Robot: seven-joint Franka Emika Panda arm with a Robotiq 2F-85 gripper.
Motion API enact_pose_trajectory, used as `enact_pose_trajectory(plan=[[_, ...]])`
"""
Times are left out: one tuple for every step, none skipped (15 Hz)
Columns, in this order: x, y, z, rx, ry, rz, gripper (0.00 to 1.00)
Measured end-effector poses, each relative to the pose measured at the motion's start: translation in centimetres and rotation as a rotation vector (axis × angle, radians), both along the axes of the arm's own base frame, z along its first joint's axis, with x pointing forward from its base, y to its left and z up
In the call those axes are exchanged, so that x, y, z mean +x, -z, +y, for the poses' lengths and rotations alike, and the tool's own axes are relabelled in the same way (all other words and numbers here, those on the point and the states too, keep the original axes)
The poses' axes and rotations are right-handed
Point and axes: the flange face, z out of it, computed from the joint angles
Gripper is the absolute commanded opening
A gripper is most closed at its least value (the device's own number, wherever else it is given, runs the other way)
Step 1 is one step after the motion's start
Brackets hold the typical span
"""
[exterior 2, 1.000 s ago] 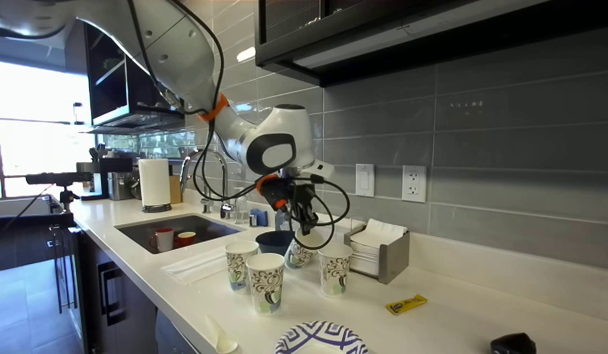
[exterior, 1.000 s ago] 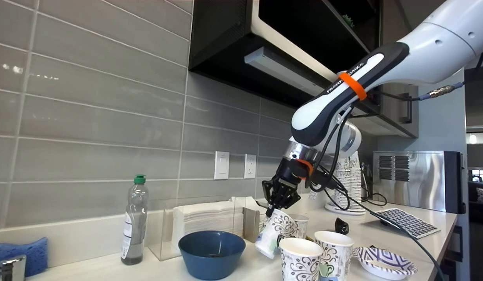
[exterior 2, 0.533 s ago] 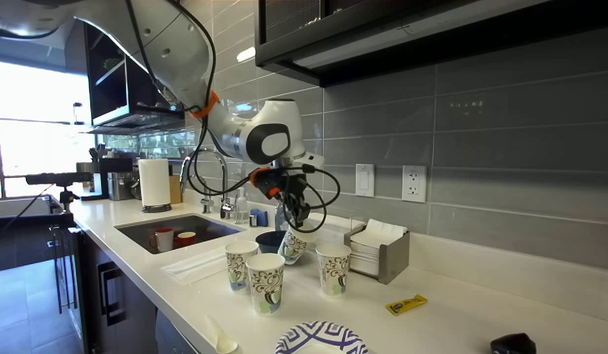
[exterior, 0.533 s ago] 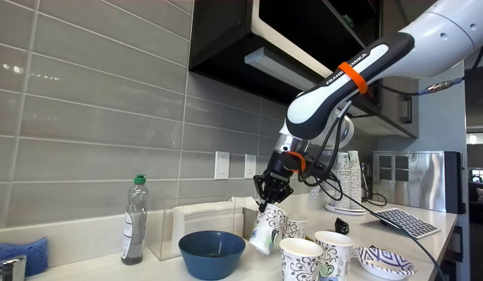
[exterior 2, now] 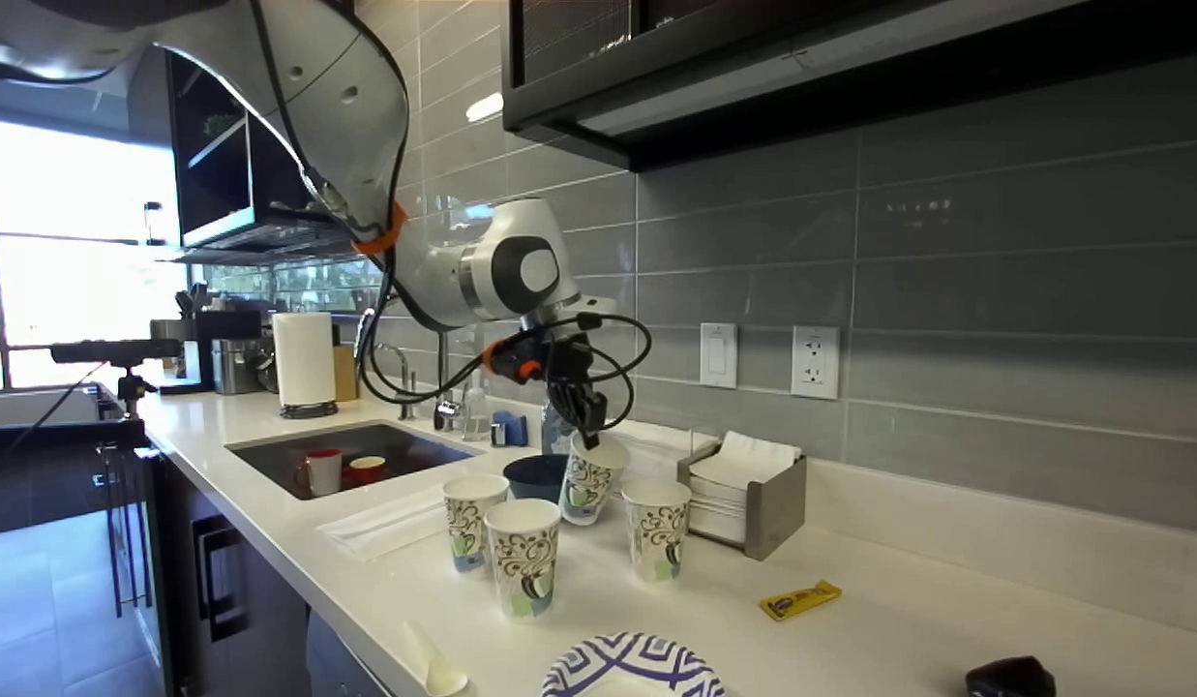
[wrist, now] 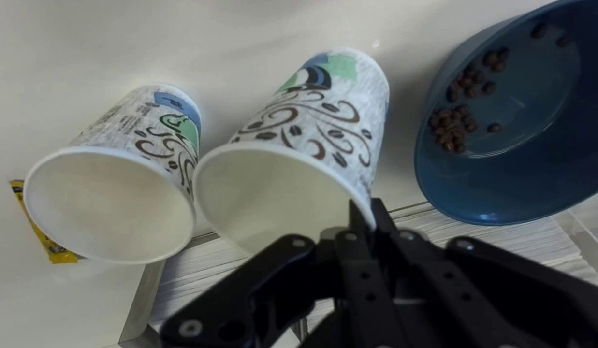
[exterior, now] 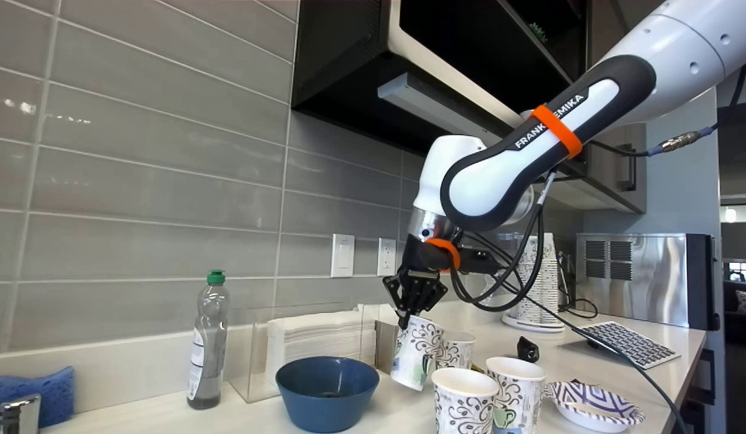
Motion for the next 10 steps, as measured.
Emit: enact_pose_trajectory(plan=[[0.12, 0.03, 0.37, -0.017, -0.010, 0.001, 0.04], [0.21, 0.04, 0.65, -0.026, -0.016, 0.001, 0.04], [0.29, 0.04, 0.81, -0.030, -0.021, 0.002, 0.04], [0.37, 0.04, 0.85, -0.032, -0.022, 0.002, 0.04], [0.39, 0.07, 0.83, -0.032, -0.022, 0.002, 0.01], [0.40, 0.10, 0.82, -0.033, -0.022, 0.003, 0.01], [0.39, 0.13, 0.80, -0.032, -0.022, 0.003, 0.01], [0.37, 0.18, 0.83, -0.032, -0.024, 0.004, 0.01], [0.35, 0.29, 0.87, -0.033, -0.026, 0.006, 0.01], [0.33, 0.45, 0.97, -0.034, -0.028, 0.009, 0.01]])
